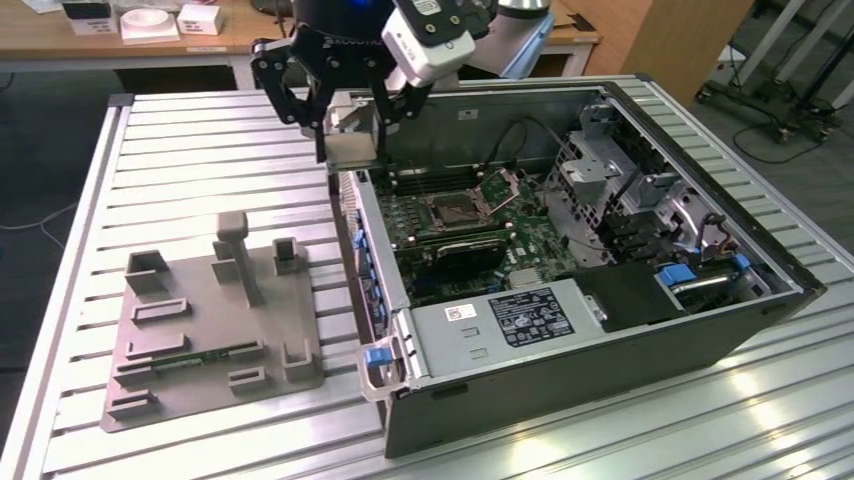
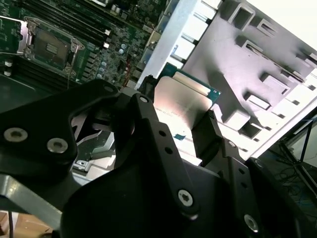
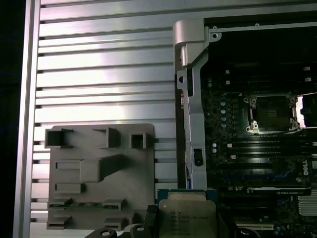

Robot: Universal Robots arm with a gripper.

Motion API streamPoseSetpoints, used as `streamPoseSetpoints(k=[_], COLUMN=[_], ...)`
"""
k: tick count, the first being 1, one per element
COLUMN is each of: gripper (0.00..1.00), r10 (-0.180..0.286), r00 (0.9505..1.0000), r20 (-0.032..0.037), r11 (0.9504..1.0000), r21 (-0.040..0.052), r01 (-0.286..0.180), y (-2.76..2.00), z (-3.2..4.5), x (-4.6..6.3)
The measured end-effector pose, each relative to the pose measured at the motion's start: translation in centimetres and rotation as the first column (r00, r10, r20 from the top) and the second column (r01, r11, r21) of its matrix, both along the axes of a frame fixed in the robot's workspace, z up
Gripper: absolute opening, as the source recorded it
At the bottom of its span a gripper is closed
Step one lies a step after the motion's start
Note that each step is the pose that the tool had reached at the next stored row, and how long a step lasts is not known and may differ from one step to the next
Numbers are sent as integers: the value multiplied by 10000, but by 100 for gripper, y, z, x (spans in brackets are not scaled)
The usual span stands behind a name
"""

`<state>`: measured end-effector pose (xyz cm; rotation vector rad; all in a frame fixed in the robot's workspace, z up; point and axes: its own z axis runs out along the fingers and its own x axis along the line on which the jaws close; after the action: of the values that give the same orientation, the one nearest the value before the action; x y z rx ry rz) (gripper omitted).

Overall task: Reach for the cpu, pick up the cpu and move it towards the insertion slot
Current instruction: 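Pick up the cpu and move it towards the insertion slot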

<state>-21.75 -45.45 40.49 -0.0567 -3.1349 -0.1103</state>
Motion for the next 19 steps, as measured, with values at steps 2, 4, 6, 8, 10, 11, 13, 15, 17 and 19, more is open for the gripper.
streamPoseSetpoints(k=[2,4,6,8,10,11,13,15,17,19], gripper=[54,54,54,54,54,54,54,54,54,54], r10=[0,0,-1,-1,-1,-1,-3,-4,-5,-5], r00=[10000,10000,10000,10000,10000,10000,10000,10000,10000,10000], r20=[0,1,0,0,0,0,0,0,0,0], r11=[10000,10000,10000,10000,10000,10000,10000,10000,10000,10000], r21=[0,0,0,0,0,0,0,0,0,0], r01=[0,0,1,1,1,1,3,4,5,5], y=[0,0,0,0,0,0,0,0,0,0], z=[0,0,0,0,0,0,0,-1,-2,-2], x=[29,56,84,113,151,166,199,234,268,308])
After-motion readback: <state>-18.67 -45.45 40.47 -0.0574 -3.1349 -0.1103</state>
